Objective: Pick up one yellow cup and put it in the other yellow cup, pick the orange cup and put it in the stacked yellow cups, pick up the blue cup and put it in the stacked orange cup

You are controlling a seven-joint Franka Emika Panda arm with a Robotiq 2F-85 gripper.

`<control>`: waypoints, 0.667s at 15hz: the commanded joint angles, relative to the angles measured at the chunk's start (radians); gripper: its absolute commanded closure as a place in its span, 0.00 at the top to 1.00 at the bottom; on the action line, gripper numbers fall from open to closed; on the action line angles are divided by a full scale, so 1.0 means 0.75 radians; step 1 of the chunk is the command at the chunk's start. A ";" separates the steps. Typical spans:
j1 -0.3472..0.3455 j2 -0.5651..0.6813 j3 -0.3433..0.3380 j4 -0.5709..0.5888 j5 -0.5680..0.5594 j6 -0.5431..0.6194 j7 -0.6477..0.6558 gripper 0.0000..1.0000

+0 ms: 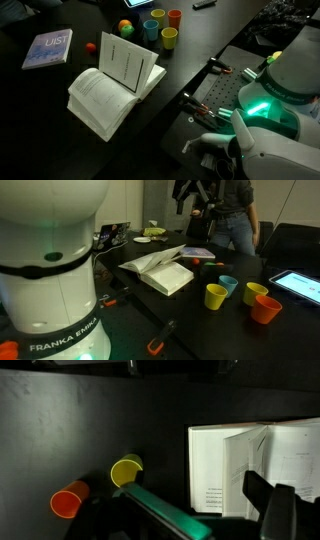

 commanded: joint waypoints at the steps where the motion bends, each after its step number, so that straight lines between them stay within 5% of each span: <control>1: -0.030 0.077 0.039 -0.062 -0.081 0.273 0.039 1.00; 10: -0.233 0.584 0.058 0.008 -0.510 0.782 0.305 1.00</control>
